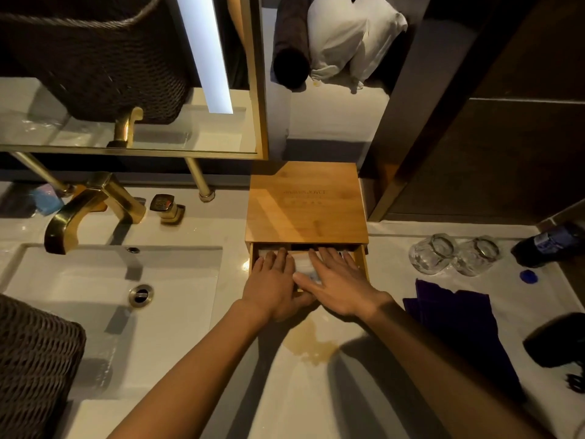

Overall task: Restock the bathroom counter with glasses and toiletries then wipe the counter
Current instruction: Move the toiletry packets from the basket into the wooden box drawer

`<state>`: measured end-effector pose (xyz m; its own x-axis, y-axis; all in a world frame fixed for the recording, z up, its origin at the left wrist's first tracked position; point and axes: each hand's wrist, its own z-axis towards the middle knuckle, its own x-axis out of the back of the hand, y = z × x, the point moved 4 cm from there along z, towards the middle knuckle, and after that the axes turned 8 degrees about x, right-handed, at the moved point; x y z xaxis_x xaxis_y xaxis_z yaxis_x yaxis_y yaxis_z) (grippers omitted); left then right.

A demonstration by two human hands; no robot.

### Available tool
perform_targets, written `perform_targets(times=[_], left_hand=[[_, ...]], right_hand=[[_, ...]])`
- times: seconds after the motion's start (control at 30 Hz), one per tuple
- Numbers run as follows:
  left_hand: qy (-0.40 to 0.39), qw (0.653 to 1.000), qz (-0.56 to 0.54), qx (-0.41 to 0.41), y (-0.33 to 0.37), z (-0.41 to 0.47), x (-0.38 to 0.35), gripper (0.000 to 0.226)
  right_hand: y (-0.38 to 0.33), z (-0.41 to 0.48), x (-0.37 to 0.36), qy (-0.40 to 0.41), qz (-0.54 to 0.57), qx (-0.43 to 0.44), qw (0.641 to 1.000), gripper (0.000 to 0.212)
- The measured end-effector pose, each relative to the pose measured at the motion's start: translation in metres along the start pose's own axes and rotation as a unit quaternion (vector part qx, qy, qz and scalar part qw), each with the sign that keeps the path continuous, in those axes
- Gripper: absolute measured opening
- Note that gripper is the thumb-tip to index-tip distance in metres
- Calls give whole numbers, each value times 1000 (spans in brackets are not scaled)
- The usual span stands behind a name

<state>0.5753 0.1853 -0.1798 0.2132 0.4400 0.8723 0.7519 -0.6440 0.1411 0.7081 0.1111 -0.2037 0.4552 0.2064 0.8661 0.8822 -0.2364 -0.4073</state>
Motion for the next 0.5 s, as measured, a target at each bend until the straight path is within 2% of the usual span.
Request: perform_targets(times=[0.1,0.27,0.5], left_hand=[[25,999,-1,-41,-1,-16,-10,93],[-42,999,10,-22,-1,-9,-15,101],[-50,999,18,-1,1,10,0,105]], right_hand=[[-3,-17,-2,17,1,26,1000,97],[-1,-15,-11,-40,-17,20,999,103],[-6,4,3,12,4,5,1000,101]])
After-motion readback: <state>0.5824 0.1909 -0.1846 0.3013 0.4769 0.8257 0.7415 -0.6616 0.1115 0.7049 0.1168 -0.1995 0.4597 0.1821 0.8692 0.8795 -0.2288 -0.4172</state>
